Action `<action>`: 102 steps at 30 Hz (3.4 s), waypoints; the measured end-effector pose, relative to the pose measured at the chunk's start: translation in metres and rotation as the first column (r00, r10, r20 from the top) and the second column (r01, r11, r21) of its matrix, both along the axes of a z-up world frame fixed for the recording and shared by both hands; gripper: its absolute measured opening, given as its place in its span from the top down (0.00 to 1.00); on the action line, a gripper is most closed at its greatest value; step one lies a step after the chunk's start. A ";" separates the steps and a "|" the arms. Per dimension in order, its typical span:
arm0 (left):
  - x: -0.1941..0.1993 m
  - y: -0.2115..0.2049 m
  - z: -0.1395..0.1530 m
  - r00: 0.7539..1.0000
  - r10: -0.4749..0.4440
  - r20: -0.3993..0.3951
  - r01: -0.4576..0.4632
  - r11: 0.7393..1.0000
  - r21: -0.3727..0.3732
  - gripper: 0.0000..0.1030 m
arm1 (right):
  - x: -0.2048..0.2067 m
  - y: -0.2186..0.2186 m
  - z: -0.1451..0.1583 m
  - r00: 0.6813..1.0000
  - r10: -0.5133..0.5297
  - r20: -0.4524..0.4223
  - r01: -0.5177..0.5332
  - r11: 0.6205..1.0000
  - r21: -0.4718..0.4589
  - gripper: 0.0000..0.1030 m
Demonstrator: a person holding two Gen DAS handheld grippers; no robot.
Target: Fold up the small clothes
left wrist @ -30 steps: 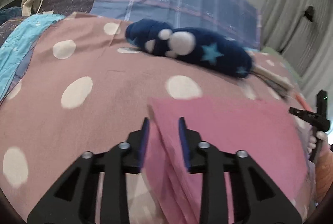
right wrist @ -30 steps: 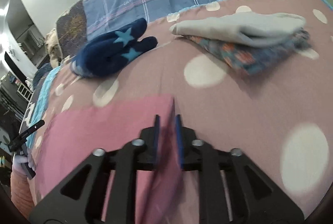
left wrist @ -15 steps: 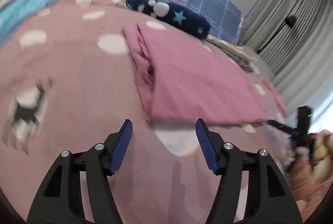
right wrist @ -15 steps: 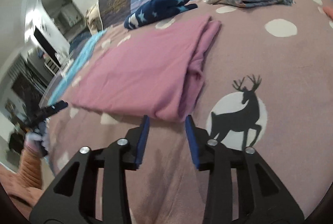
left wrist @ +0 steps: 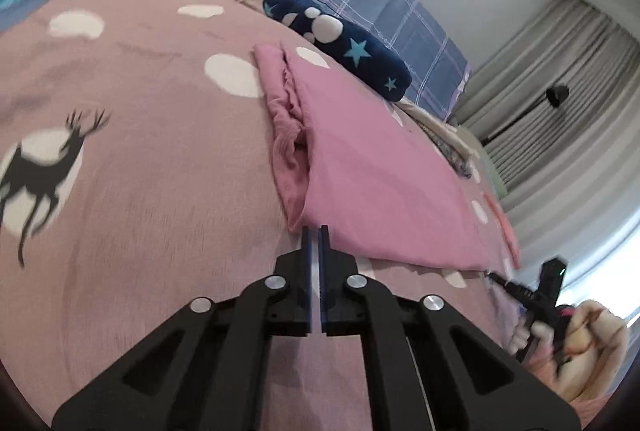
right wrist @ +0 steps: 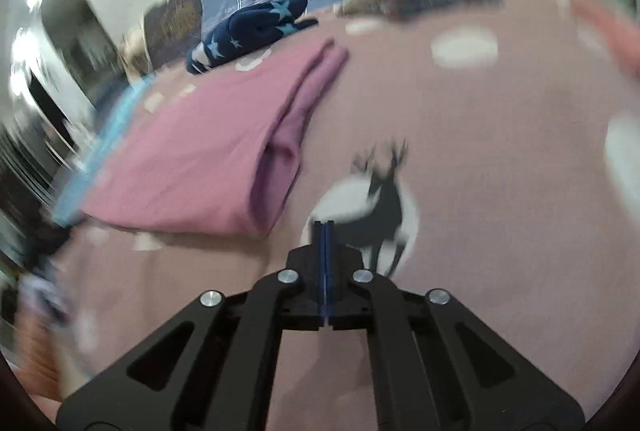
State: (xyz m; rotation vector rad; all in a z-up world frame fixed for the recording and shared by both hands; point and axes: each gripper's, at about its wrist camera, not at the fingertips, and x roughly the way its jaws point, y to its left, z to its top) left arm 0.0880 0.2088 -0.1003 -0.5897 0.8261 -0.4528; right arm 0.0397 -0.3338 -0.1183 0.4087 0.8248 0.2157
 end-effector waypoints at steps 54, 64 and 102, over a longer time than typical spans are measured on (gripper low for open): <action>-0.038 -0.013 0.022 0.997 0.064 -0.037 -0.061 0.995 0.074 0.89 | -0.029 0.025 -0.024 0.978 -0.047 -0.204 0.118 0.929 0.349 0.77; -0.049 -0.134 0.102 0.964 -0.151 0.220 0.068 0.935 0.347 0.48 | 0.011 -0.018 0.028 0.995 -0.093 -0.029 0.096 0.984 0.147 0.59; -0.036 -0.394 0.020 0.676 -0.736 -0.028 0.672 0.600 0.434 0.94 | 0.197 -0.024 -0.010 0.991 0.134 -0.003 -0.133 0.987 0.095 0.94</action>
